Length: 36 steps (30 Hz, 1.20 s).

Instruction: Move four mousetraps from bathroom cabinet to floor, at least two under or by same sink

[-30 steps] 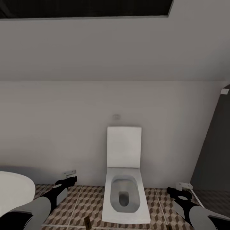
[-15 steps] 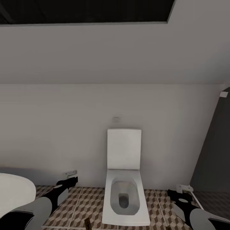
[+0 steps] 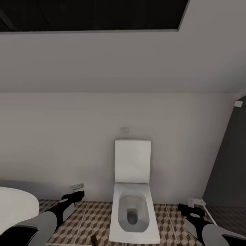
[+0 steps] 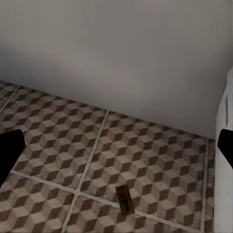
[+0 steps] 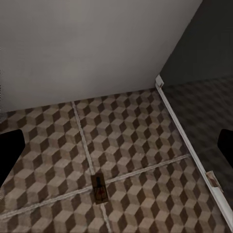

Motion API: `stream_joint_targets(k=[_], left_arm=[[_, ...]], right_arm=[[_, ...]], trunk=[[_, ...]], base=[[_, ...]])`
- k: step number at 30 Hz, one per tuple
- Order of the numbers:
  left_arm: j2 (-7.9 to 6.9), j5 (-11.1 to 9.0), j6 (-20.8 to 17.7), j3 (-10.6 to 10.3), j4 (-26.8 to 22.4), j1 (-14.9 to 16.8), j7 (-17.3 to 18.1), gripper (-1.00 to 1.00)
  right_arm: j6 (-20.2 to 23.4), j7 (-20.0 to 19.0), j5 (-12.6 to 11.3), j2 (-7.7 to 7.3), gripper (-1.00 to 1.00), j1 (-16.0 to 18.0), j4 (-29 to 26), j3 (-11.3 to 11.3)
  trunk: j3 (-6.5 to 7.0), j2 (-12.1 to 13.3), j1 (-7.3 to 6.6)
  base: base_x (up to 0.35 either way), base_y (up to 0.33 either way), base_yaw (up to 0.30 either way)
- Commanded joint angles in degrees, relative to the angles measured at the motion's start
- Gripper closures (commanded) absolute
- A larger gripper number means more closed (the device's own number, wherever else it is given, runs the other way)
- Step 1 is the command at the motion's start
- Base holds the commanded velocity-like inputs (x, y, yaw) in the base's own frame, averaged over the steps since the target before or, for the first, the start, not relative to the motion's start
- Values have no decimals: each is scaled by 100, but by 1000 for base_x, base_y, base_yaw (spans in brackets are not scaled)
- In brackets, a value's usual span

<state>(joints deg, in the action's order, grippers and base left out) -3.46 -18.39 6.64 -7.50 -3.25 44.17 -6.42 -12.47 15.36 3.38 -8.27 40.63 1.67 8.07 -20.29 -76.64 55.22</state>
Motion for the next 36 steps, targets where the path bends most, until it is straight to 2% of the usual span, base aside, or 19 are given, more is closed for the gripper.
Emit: stream_joint_targets(k=[1,36], left_arm=[[0,-42,16,-49,6,4,-17,-100],[4,-42,21,-52,17,4,-22,-100]], right_arm=[[-36,10,36,1,-100,8,18,46],[-42,-2,45,-2,-100,-11,18,46]], trunk=[[12,37,-23],[640,1441,-791]], base=[[0,0,0],[0,0,0]])
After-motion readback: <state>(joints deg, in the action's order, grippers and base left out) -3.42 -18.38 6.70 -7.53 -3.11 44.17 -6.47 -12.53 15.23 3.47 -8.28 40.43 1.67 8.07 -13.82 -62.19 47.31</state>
